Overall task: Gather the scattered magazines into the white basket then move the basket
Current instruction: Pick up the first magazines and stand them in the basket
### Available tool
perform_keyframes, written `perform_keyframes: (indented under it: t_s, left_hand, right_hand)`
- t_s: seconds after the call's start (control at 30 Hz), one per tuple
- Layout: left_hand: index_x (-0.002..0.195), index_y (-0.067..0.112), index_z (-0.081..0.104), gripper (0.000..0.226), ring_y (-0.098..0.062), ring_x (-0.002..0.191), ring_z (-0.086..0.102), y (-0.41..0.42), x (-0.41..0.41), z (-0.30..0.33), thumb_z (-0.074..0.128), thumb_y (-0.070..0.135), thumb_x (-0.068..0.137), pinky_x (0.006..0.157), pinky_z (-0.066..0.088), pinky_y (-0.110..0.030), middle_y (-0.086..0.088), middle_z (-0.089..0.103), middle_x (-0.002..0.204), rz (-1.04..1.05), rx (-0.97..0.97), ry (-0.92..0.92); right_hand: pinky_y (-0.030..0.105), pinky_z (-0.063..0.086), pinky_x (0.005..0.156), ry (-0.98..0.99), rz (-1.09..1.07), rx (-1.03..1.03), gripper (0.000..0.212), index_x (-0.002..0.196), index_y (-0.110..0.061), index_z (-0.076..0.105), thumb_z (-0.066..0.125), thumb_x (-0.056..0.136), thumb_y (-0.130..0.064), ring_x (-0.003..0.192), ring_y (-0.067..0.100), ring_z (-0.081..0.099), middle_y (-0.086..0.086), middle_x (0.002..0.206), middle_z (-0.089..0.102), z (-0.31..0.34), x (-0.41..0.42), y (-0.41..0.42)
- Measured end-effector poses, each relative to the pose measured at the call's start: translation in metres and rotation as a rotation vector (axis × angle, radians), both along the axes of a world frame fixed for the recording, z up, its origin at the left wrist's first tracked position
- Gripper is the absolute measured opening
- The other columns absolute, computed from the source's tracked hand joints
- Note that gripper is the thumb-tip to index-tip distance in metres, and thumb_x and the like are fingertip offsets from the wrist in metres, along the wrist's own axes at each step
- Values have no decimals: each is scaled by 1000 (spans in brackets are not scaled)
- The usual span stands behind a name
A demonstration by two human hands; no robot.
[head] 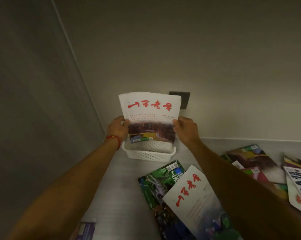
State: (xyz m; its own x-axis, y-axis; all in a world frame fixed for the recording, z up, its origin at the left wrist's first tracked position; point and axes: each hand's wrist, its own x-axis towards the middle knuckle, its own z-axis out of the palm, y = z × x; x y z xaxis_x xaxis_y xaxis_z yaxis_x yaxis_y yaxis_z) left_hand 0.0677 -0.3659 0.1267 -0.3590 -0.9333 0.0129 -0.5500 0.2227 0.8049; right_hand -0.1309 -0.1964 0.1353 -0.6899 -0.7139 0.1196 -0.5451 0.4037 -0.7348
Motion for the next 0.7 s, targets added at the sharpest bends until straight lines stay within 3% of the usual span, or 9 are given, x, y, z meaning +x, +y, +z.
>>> perform_keyframes:
  t_s: [0.13, 0.23, 0.37, 0.43, 0.57, 0.7]
  left_hand:
    - [100, 6, 71, 17, -37, 97, 70, -20, -13, -18, 60, 11, 89, 88, 58, -45, -21, 73, 104, 37, 120, 71]
    - [95, 5, 73, 16, -38, 94, 71, -31, -21, -30, 62, 14, 87, 88, 58, -46, -23, 74, 98, 47, 140, 78]
    - [90, 9, 75, 11, -32, 94, 71, -39, -33, -40, 67, 16, 86, 84, 52, -27, -20, 76, 96, 76, 159, 93]
    - [92, 9, 75, 12, -31, 94, 71, -44, -39, -44, 68, 17, 86, 82, 49, -24, -18, 76, 98, 96, 165, 100]
    - [98, 7, 76, 18, -35, 99, 70, -52, -47, -48, 71, 18, 84, 93, 57, -43, -19, 75, 105, 119, 203, 138]
    - [98, 7, 76, 20, -36, 104, 68, -62, -52, -44, 69, 22, 86, 96, 55, -41, -19, 74, 109, 103, 151, 80]
  right_hand:
    - [23, 45, 74, -43, -38, 83, 31, 106, -4, 67, 47, 101, -28, 93, 29, 67, 16, 110, 70, -20, -11, -21]
    - [24, 45, 75, -86, -90, 110, 31, 107, -4, 67, 46, 102, -27, 86, 24, 62, 17, 111, 70, -33, -19, -32]
    - [35, 52, 88, -135, -142, 100, 33, 113, -3, 66, 45, 103, -26, 98, 31, 66, 18, 115, 69, -45, -26, -45]
    - [39, 52, 89, -178, -159, 93, 33, 116, -2, 65, 45, 103, -25, 103, 34, 66, 18, 116, 68, -50, -29, -52]
    - [36, 55, 80, -270, -207, 61, 31, 116, -3, 65, 50, 99, -25, 96, 31, 67, 16, 111, 70, -55, -33, -65]
    - [37, 58, 80, -364, -185, -1, 25, 113, -9, 66, 55, 95, -22, 92, 27, 67, 11, 109, 70, -56, -36, -74]
